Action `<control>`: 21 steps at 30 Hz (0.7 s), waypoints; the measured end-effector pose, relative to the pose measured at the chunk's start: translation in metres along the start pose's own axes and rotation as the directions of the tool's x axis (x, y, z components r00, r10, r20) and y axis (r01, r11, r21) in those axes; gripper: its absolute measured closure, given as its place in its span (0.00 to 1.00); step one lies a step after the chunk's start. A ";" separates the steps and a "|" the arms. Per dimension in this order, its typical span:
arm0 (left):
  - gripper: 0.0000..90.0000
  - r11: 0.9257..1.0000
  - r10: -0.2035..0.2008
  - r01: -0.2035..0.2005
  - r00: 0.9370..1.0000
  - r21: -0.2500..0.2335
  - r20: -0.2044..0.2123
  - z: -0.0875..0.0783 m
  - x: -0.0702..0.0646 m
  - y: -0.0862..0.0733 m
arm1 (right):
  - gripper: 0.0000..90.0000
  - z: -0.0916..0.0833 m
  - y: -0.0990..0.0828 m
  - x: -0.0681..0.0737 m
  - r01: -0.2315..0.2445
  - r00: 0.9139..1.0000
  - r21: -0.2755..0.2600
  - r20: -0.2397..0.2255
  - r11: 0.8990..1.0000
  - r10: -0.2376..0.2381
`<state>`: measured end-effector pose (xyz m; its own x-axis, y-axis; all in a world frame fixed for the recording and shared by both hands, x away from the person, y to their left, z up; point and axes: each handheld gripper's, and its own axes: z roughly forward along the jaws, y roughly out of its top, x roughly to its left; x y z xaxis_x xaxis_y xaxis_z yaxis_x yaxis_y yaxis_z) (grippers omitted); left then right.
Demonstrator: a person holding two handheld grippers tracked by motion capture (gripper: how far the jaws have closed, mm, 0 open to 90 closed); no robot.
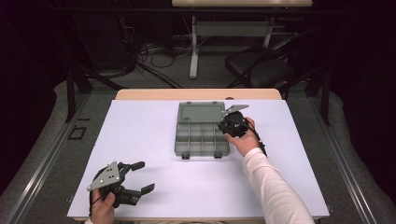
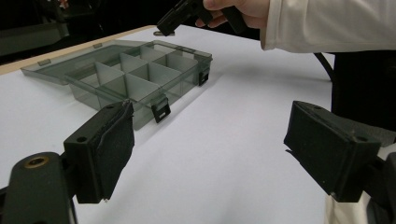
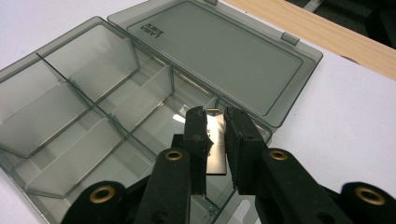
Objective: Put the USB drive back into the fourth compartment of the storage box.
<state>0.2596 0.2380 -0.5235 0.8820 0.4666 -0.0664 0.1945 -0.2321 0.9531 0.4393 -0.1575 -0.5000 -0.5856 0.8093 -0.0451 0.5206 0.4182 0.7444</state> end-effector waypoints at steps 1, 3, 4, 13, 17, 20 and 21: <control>0.18 1.000 -0.002 0.002 1.000 0.000 0.001 0.000 0.000 0.000 | 0.88 0.001 0.000 0.001 -0.001 1.000 0.002 0.001 1.000 0.001; 0.18 1.000 -0.001 0.001 1.000 0.001 0.001 0.000 0.000 0.000 | 0.88 0.003 0.000 0.001 0.003 1.000 0.004 0.003 1.000 -0.003; 0.18 1.000 0.000 0.000 1.000 0.000 0.001 0.000 0.000 0.000 | 0.88 0.003 0.000 0.001 0.000 1.000 0.006 0.004 1.000 0.000; 0.18 1.000 0.000 0.000 1.000 0.001 0.002 0.000 0.000 0.000 | 0.88 0.009 -0.003 -0.001 -0.002 1.000 0.016 0.014 1.000 0.002; 0.18 1.000 0.000 0.000 1.000 0.002 0.002 0.000 0.000 0.000 | 0.88 0.012 -0.004 -0.002 0.000 1.000 0.022 0.015 1.000 0.000; 0.18 1.000 0.000 0.000 1.000 0.002 0.003 0.000 0.000 0.000 | 0.88 0.014 -0.004 -0.002 -0.003 1.000 0.024 0.017 1.000 0.002; 0.18 1.000 0.000 0.000 1.000 0.001 0.003 0.000 0.000 0.000 | 0.88 0.014 -0.004 -0.002 -0.002 1.000 0.024 0.017 1.000 0.001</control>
<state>0.2597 0.2378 -0.5237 0.8831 0.4643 -0.0668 0.1947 -0.2333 0.9527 0.4471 -0.1554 -0.5122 -0.5741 0.8169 -0.0556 0.5363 0.4265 0.7284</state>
